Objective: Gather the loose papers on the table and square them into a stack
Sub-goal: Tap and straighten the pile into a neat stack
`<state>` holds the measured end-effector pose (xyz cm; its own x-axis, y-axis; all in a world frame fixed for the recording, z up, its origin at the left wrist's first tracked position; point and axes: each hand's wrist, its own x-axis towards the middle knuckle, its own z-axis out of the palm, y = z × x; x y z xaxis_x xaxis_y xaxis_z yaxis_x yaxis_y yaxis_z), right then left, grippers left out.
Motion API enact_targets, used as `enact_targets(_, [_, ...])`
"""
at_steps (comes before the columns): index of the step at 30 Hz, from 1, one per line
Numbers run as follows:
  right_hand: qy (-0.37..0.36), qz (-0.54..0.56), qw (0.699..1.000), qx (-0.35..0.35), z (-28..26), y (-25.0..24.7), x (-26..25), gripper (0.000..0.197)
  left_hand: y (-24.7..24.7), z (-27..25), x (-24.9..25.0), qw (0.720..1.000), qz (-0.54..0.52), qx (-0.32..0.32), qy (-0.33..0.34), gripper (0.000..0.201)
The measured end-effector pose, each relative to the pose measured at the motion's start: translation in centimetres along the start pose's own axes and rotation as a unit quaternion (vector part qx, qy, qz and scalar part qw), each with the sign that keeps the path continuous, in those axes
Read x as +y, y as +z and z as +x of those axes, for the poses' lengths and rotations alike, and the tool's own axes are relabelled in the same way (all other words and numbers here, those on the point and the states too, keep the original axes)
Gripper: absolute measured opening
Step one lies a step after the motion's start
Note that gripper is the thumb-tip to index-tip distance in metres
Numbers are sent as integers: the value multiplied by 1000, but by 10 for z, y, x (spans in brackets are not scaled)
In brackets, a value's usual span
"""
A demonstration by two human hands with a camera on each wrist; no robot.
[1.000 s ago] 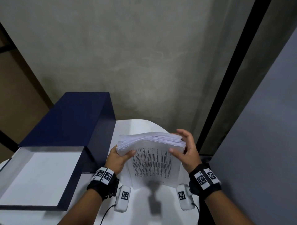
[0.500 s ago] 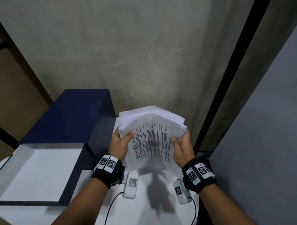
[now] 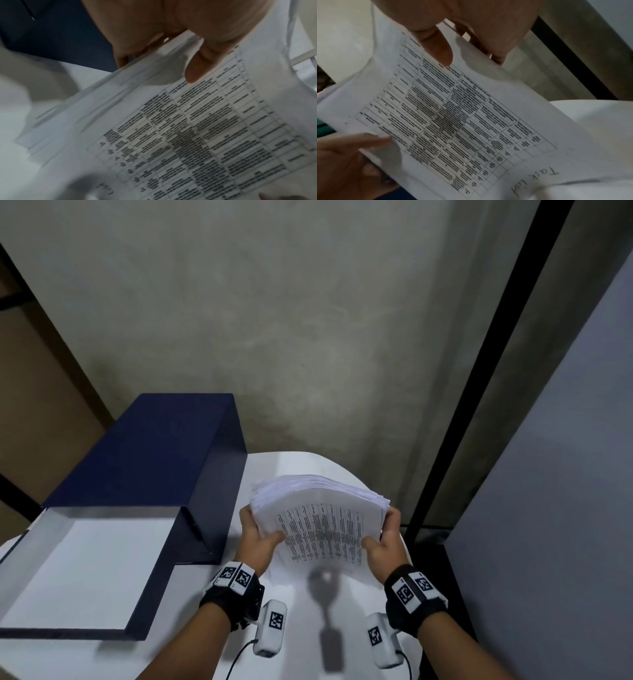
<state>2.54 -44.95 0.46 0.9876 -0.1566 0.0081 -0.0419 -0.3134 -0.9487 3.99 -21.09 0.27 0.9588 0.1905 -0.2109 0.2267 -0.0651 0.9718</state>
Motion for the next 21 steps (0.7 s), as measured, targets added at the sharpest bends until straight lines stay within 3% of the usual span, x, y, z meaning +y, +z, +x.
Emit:
enact_targets(4, [-3,0,1000,-15,-3,6,-2,34,5,-8,7,998,43,7,49,27])
enact_targets(6, [-6,23,1000,11,-1,7,-4,26,12,-12,15,994,72,26,77,24])
enact_targets(9, [21,29,999,14,-3,6,-1,33,11,-13,13,990,104,24,88,15])
enact_targets(12, [31,-4,999,-13,-12,2,-1,51,7,-15,6,991,112,-1,67,33])
enact_targets(17, [11,-50,998,-34,-12,13,-12,37,17,-11,9,983,158,11,87,24])
enact_targets(21, [9,-28,999,14,-13,14,-16,39,18,-10,2,989,115,20,94,11])
